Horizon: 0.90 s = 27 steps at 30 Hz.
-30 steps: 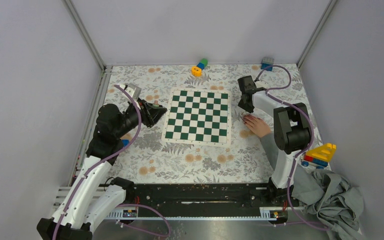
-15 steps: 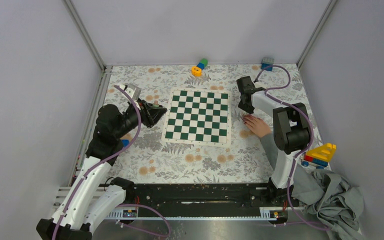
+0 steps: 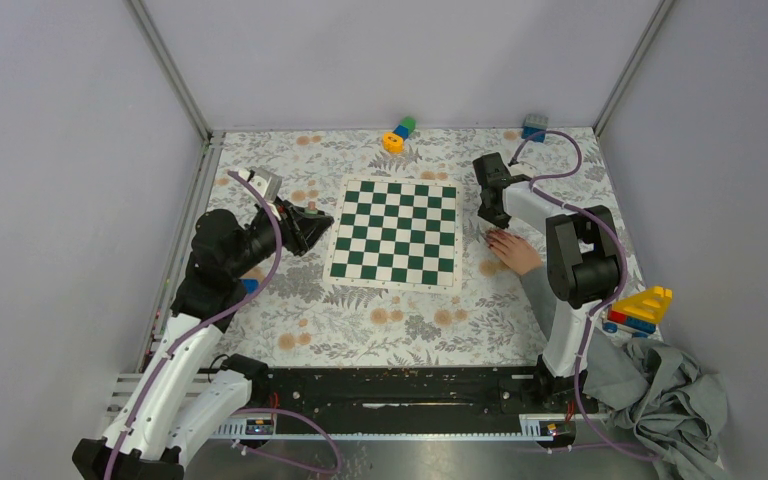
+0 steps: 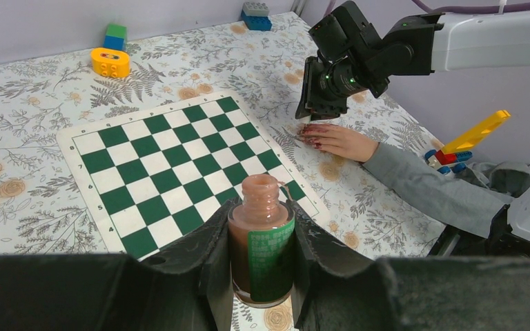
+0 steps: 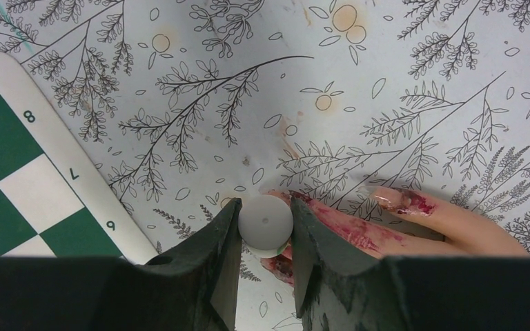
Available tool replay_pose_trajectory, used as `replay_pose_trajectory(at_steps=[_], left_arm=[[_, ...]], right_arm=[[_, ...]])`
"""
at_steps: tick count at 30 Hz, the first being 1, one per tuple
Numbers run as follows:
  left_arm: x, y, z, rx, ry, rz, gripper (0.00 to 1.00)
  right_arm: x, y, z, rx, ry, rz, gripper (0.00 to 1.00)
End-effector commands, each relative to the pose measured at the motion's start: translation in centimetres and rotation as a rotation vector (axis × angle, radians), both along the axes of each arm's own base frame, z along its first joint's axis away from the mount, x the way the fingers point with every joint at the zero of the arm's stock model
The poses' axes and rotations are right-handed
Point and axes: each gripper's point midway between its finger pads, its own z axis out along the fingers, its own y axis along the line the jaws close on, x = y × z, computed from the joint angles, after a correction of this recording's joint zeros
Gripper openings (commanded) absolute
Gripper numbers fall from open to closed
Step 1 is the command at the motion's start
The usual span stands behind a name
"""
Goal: Paint the nails
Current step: Paint the nail polish on the nail.
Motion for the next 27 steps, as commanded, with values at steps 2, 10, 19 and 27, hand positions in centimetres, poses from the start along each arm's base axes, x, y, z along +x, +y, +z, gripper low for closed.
replay_pose_trajectory(at_steps=[2,10,19,27], left_arm=[[0.1,0.2,1.8,-0.006,-0.076,0.012,0.00],[0.1,0.2,1.7,-0.004,-0.074,0.013,0.00],[0.0,0.2,1.8,-0.004,-0.077,0.015,0.00],[0.0,0.2,1.9,-0.003,-0.081,0.015,0.00]], right_arm=[[0.7,-0.2,1.1,-0.036,-0.027,-0.026,0.00],[0.8,-0.2,1.3,-0.028,-0.038,-0.038,0.00],[1.0,-0.7,2.2,-0.052,-0.057,-0.049,0.00],[1.0,-0.7,3.1,-0.051,-0.072,-0.050,0.00]])
